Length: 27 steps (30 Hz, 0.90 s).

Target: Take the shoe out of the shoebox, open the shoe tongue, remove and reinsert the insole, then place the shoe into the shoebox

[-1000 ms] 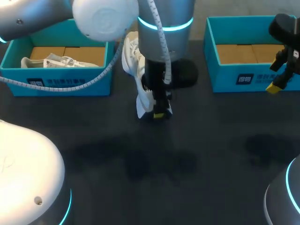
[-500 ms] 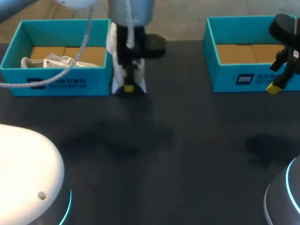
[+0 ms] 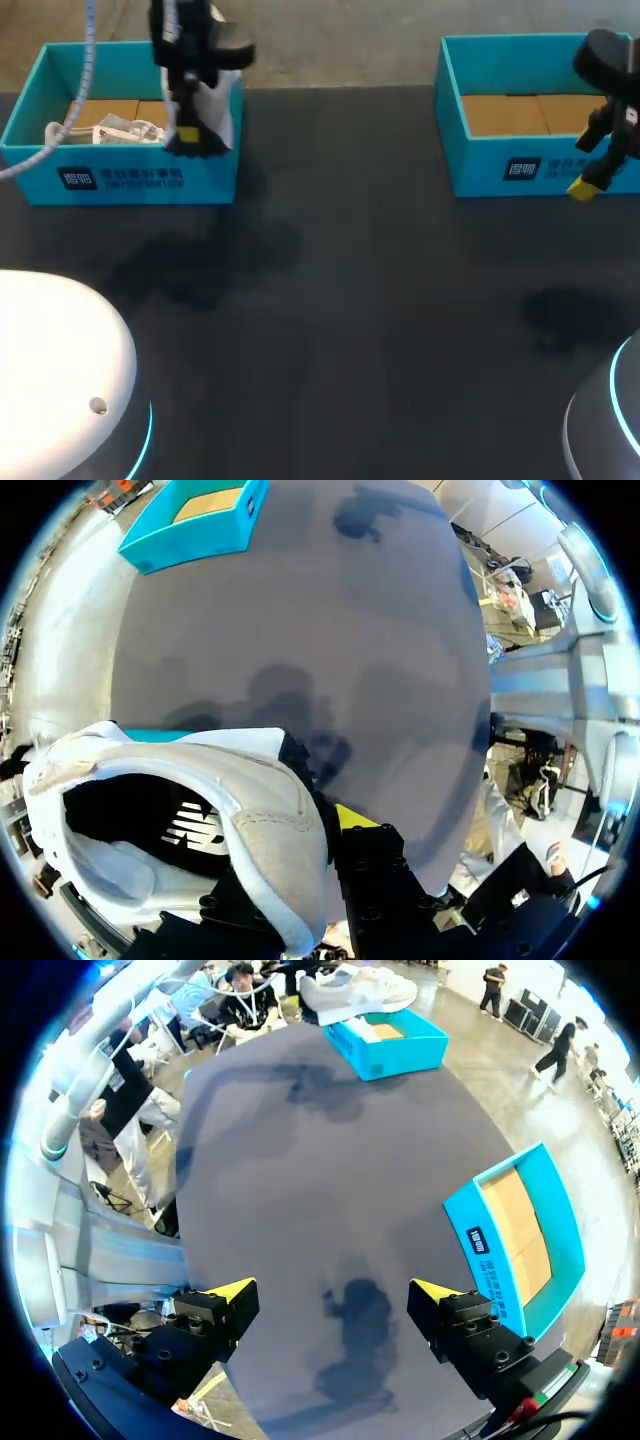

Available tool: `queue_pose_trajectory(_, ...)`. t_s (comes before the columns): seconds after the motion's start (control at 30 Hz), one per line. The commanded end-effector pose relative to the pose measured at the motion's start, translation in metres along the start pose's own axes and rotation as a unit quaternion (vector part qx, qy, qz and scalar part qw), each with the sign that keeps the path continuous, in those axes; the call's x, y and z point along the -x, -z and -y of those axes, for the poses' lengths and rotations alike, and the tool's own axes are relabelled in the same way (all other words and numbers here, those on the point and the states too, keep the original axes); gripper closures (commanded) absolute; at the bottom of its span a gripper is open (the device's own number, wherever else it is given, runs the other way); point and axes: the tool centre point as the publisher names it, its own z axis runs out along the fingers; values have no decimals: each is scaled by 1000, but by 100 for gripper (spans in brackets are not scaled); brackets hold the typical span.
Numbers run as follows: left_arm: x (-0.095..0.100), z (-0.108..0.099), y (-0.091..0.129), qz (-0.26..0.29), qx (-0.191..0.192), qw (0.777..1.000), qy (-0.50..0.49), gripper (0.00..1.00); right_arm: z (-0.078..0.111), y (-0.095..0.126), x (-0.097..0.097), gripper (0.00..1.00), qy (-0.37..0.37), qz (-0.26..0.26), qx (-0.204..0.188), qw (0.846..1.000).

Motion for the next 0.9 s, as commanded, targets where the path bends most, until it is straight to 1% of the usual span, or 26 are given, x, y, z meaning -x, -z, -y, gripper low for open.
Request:
queue_pose_trajectory(0.03,24,-41,0,-6,-21,1000,-6,100,-2,0,2,0,-1,-2,-2,1000)
queue_pose_trajectory(0.2,51,-71,10,-16,-30,999,-14,100,-2,0,2,0,-1,-2,-2,1000)
queue_pose_trajectory(0.33,70,-89,17,-11,-23,1000,-8,100,-2,0,2,0,-1,-2,-2,1000)
queue_pose_trajectory(0.43,81,-100,23,-10,-24,1000,-1,100,-2,0,2,0,-1,-2,-2,1000)
queue_pose_trajectory(0.5,87,-106,26,-11,-32,999,-2,100,-2,0,2,0,-1,-2,-2,1000)
queue_pose_trajectory(0.57,93,-112,29,10,-28,999,25,100,-2,0,2,0,-1,-2,-2,1000)
queue_pose_trajectory(0.6,96,-115,31,-4,-34,999,15,100,-2,0,2,0,-1,-2,-2,1000)
queue_pose_trajectory(0.63,100,-119,33,0,-34,999,25,100,-2,0,2,0,-1,-2,-2,1000)
queue_pose_trajectory(0.67,105,-121,34,2,-34,999,25,100,-2,0,2,0,-1,-2,-2,1000)
queue_pose_trajectory(0.7,109,-125,34,-9,-38,999,20,100,-2,0,2,0,-1,-2,-2,1000)
queue_pose_trajectory(0.73,112,-128,35,3,-37,999,29,100,-2,0,2,0,-1,-2,-2,1000)
queue_pose_trajectory(0.8,121,-133,33,7,-27,999,24,100,-2,0,2,0,-1,-2,-2,1000)
queue_pose_trajectory(0.83,126,-137,33,15,-31,999,25,100,-2,0,2,0,-1,-2,-2,1000)
queue_pose_trajectory(0.87,130,-140,32,7,-32,999,18,100,-2,0,2,0,-1,-2,-2,1000)
queue_pose_trajectory(0.9,135,-144,32,9,-43,999,11,100,-2,0,2,0,-1,-2,-2,1000)
